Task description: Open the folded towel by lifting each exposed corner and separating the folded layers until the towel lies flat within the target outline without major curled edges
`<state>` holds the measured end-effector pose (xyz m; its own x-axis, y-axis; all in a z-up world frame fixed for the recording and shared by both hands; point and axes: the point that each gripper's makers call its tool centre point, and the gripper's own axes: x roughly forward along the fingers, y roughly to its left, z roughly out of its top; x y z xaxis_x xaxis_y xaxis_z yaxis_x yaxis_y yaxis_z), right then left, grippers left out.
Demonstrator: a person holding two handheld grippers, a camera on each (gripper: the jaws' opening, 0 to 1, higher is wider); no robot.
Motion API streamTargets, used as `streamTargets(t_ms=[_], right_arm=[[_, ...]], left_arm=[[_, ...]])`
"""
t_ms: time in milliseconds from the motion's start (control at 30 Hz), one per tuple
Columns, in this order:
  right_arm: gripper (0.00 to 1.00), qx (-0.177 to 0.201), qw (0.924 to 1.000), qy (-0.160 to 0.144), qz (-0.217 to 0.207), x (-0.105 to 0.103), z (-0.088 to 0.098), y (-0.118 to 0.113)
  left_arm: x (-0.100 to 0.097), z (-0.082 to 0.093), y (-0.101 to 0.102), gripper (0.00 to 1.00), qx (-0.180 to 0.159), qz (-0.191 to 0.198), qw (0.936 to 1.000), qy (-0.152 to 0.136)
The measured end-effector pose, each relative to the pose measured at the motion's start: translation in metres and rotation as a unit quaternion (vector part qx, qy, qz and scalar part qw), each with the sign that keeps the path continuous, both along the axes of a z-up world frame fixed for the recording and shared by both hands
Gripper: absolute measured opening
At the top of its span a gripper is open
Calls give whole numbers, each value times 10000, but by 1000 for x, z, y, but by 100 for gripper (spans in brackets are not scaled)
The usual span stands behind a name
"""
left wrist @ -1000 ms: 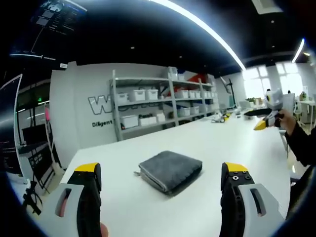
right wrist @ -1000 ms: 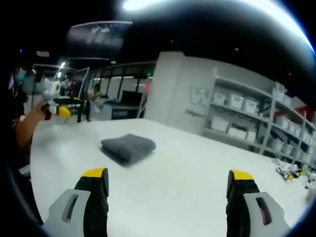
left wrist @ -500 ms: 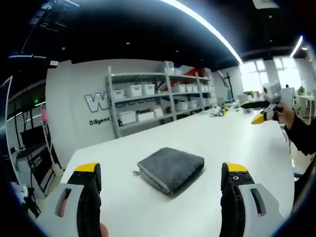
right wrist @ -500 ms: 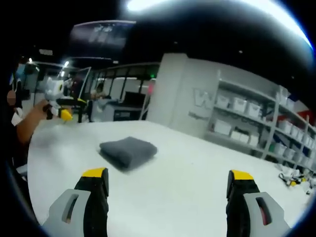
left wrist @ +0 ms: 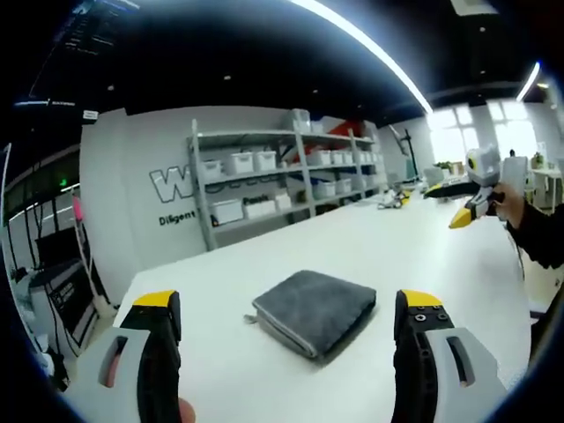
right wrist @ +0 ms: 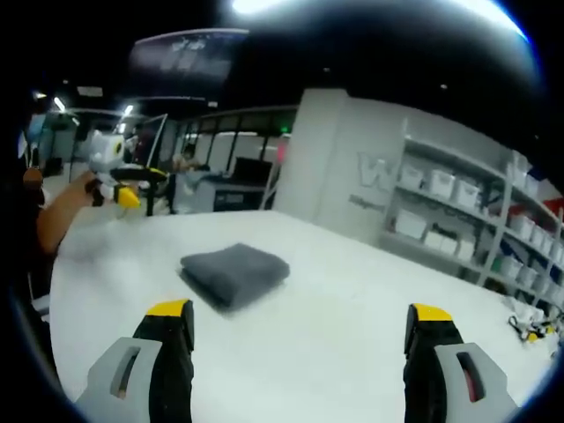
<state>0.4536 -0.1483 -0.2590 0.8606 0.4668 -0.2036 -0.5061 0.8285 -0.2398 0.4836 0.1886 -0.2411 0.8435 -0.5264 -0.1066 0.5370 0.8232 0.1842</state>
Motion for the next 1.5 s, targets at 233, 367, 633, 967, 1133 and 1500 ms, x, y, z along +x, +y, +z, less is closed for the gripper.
streamTargets(t_ms=[233, 367, 633, 967, 1133, 1500], right_arm=[[100, -55, 10000, -63, -40, 25, 7, -2], [100, -111, 9998, -97, -131, 37, 8, -5], [100, -70, 9998, -59, -191, 51, 3, -10], [100, -63, 9997, -63, -237, 72, 3, -11], [100, -73, 9997, -39, -212, 80, 1, -11], [100, -241, 9994, -35, -249, 93, 4, -14]], left_arm=[[19, -7, 2, 98, 35, -18, 10000, 78], [30, -12, 7, 98, 282, 103, 9995, 76], [34, -4, 2, 99, 23, -85, 9999, 126], [53, 0, -3, 98, 69, -116, 9999, 103], [62, -3, -2, 99, 173, -100, 9997, 141], [81, -2, 0, 99, 390, -85, 9991, 156]])
